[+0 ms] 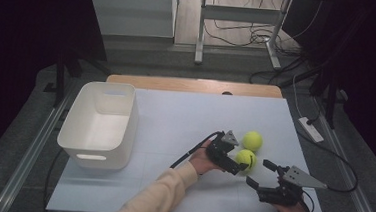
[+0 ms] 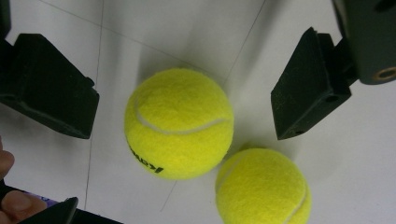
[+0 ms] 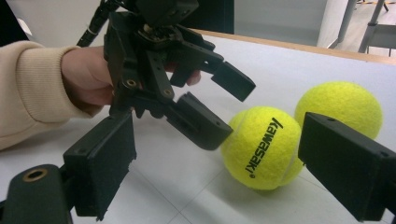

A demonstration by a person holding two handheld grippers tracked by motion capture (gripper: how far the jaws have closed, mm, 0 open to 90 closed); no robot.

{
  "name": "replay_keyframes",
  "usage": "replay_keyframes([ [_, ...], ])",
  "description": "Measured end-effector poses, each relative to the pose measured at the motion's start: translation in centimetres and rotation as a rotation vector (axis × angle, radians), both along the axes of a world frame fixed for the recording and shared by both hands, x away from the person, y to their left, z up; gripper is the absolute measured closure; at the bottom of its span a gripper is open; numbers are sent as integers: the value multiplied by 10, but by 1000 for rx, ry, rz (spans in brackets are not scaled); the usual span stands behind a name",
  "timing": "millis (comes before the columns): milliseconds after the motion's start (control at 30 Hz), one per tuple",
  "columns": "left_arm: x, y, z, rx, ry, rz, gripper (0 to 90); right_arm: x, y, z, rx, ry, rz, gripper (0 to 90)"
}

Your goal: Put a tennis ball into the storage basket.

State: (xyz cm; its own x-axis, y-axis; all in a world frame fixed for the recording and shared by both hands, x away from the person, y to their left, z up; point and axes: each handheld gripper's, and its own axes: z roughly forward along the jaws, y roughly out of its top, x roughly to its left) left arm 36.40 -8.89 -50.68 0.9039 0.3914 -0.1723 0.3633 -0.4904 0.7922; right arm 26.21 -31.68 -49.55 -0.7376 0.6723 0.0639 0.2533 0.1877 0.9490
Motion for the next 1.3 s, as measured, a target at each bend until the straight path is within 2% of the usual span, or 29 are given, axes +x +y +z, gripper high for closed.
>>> replay_keyframes([
  [667,4,-14,-7,-2,11,-32,90,0,-1,1,7,-6,-5,112],
  [1033,7,-25,-11,32,15,-40,93,1,-2,0,8,-3,-4,112],
  [1100,7,-26,-12,36,13,-38,120,1,-2,0,5,-4,-3,112],
  [1200,7,-26,-13,77,-12,-36,215,1,-2,0,8,-5,-7,113],
  [1300,6,-27,-13,70,-12,-41,259,1,-3,0,7,-5,-9,113],
])
